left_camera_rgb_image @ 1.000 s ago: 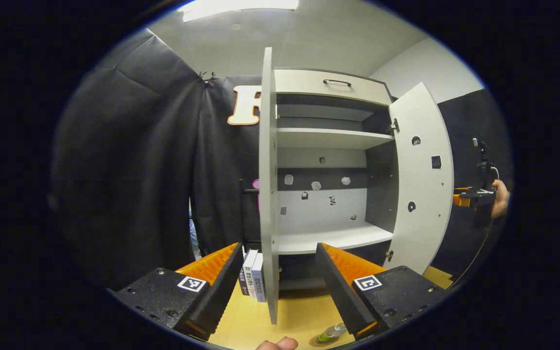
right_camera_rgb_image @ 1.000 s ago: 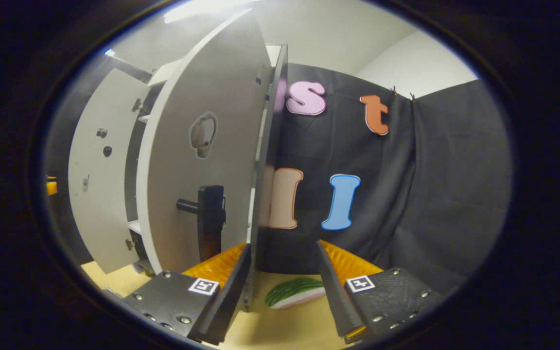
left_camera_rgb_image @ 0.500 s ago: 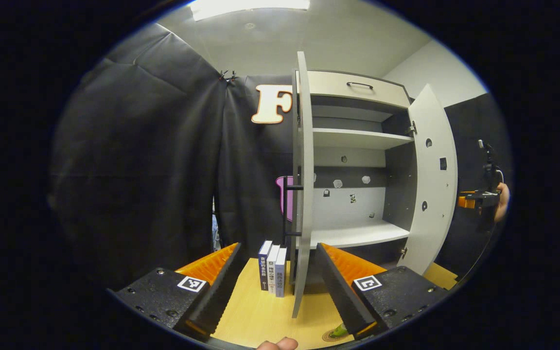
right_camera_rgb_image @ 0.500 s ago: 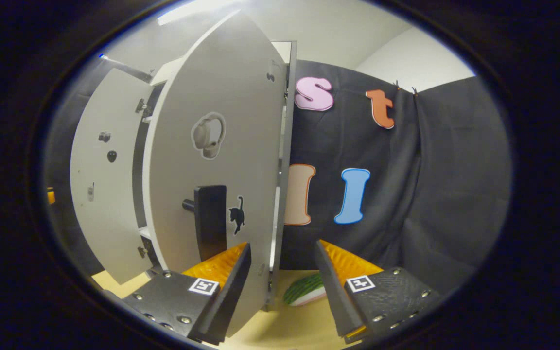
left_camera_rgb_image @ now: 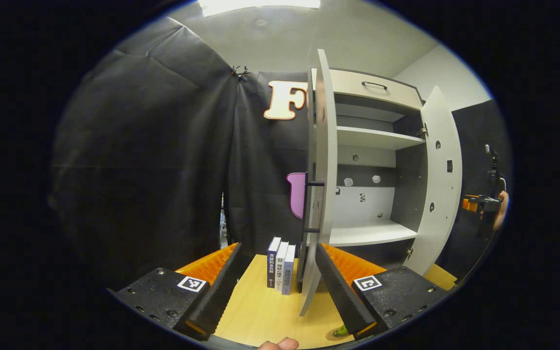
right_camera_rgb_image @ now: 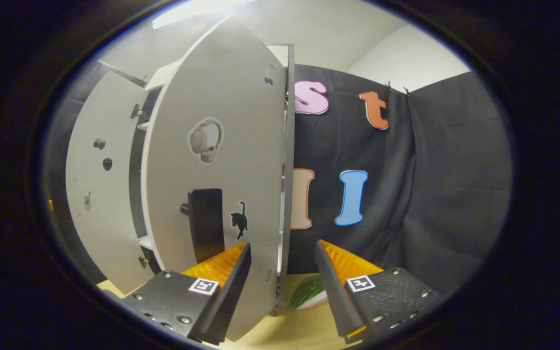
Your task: Grasp the bottle in the cabinet with the left hand and place it on the coaster, then close the right door with the right hand and the left door with the left hand.
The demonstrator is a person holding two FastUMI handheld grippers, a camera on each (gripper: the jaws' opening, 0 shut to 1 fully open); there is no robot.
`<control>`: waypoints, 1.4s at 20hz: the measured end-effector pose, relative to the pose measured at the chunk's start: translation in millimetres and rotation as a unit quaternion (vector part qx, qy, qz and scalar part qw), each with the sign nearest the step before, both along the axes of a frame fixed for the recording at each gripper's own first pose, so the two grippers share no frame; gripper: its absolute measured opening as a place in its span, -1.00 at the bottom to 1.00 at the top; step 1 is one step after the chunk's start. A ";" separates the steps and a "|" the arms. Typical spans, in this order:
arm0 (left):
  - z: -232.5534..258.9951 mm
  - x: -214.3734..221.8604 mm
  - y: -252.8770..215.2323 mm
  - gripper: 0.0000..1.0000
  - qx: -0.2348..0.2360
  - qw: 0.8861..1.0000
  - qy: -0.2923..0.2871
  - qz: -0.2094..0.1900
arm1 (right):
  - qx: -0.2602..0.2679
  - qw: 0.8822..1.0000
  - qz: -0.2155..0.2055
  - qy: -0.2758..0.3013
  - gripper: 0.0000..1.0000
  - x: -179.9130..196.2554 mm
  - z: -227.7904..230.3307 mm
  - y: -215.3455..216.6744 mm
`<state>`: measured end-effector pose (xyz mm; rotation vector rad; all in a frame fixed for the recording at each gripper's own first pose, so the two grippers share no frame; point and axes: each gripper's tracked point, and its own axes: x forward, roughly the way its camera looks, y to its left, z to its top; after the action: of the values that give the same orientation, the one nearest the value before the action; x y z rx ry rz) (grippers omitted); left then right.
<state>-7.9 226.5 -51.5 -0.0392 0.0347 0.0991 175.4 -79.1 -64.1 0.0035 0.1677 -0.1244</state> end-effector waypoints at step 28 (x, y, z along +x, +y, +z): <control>10.2 107.4 65.5 0.92 -0.001 1.000 0.005 0.003 | 0.031 0.998 0.053 -0.004 0.89 -26.8 7.3 95.0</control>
<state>99.5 292.0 -41.4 -0.0409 0.0450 0.1061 148.7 15.9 -56.9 0.0566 0.1624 -0.0124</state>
